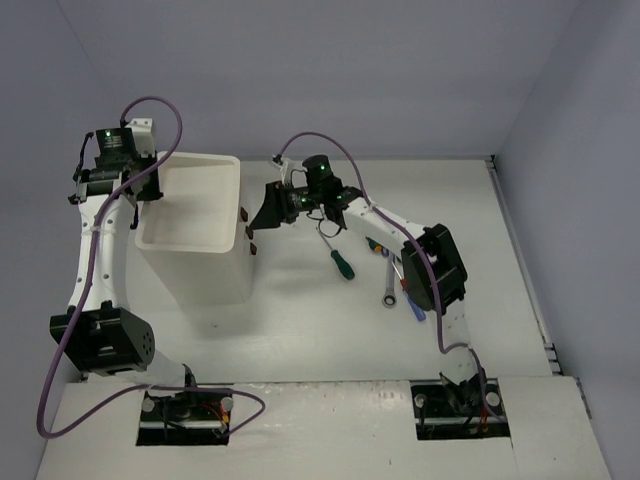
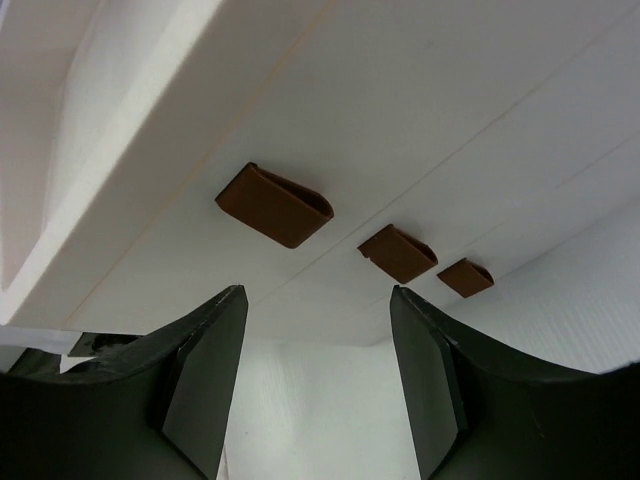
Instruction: Sort the tools into containers
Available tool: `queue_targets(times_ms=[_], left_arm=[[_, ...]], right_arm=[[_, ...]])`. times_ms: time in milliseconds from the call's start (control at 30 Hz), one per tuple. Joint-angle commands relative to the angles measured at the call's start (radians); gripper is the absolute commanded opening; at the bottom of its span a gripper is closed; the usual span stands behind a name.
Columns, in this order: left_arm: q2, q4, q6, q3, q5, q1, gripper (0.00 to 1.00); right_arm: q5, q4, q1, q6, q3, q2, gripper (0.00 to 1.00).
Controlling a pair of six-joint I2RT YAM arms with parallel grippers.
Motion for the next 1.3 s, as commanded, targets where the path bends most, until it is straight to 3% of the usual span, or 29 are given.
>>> queue_targets(times_ms=[0, 500, 767, 1133, 1233, 1267], left_arm=[[-0.029, 0.007, -0.023, 0.017, 0.091, -0.023, 0.0], [-0.017, 0.009, 0.007, 0.021, 0.109, -0.025, 0.0], [-0.011, 0.008, 0.008, 0.023, 0.114, -0.024, 0.0], [-0.017, 0.008, 0.013, 0.018, 0.118, -0.023, 0.0], [-0.019, 0.008, 0.016, 0.018, 0.113, -0.025, 0.0], [-0.018, 0.007, 0.016, 0.019, 0.112, -0.025, 0.0]], right_arm=[[-0.111, 0.114, -0.01, -0.04, 0.109, 0.004, 0.57], [-0.193, 0.154, 0.001, -0.005, 0.222, 0.099, 0.58], [-0.196, 0.176, 0.007, 0.019, 0.253, 0.127, 0.51], [-0.193, 0.196, 0.004, 0.038, 0.282, 0.121, 0.21], [-0.192, 0.199, 0.003, 0.036, 0.269, 0.104, 0.02], [-0.188, 0.199, -0.002, 0.035, 0.26, 0.095, 0.01]])
